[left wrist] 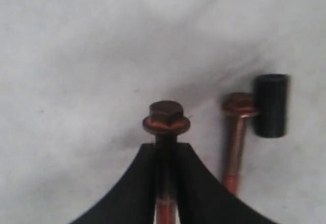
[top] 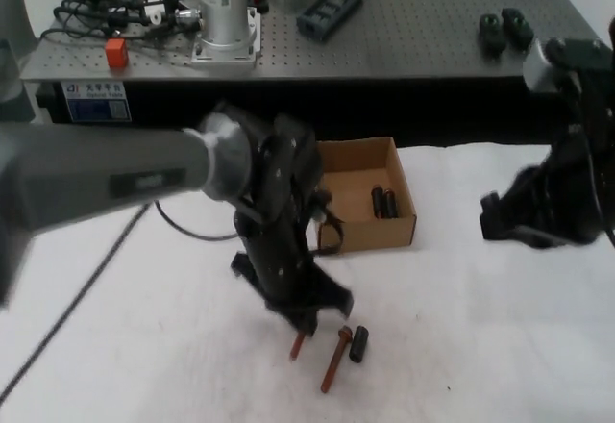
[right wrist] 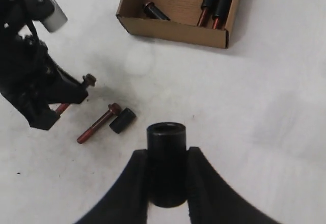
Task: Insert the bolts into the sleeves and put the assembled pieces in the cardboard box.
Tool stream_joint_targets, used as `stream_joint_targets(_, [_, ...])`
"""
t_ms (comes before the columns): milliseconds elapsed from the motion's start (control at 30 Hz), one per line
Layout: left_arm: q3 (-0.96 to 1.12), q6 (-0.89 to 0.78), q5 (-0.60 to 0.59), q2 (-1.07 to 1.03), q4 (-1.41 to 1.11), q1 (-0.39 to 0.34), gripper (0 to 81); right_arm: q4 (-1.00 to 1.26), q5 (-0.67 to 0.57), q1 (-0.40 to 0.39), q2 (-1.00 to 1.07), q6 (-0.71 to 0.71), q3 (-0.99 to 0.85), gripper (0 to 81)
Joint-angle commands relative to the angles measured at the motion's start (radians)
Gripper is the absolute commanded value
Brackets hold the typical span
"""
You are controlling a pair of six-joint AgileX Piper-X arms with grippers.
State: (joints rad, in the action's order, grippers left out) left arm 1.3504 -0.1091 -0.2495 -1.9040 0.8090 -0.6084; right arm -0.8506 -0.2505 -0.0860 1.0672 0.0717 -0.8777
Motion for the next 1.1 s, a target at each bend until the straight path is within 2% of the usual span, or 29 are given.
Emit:
stream_joint_targets(0, [-0.058, -0.027, -0.099, 0.185, -0.191, 0.014, 0.7, 0.021, -0.09, 0.003, -0.05, 0.007, 0.041, 1.1])
stream_joint_targets(100, [-0.196, -0.108, -0.212, 0.356, -0.474, 0.04, 0.7, 0.103, -0.265, -0.022, -0.12, -0.059, 0.146, 1.1])
stream_joint_targets(200, [-0.354, -0.231, -0.358, 0.484, -0.778, 0.057, 0.7, 0.282, -0.411, -0.106, -0.141, -0.17, 0.253, 1.1])
stream_joint_targets(267, [-0.438, -0.317, -0.413, 0.528, -0.94, 0.056, 0.7, 0.455, -0.418, -0.179, -0.13, -0.224, 0.311, 1.1])
stream_joint_targets(367, [-0.51, -0.409, -0.458, 0.56, -1.102, 0.056, 0.7, 0.692, -0.407, -0.246, -0.089, -0.321, 0.352, 1.1])
stream_joint_targets(600, [-0.539, -0.445, -0.498, 0.562, -1.139, 0.056, 0.7, 0.997, -0.388, -0.277, 0.013, -0.441, 0.338, 1.1])
stream_joint_targets(800, [-0.539, -0.445, -0.525, 0.562, -1.139, 0.056, 0.7, 1.047, -0.38, -0.277, 0.035, -0.464, 0.322, 1.1])
stream_joint_targets(1067, [-0.539, -0.449, -0.552, 0.562, -1.139, 0.056, 0.7, 1.113, -0.3, -0.277, 0.035, -0.46, 0.322, 1.1])
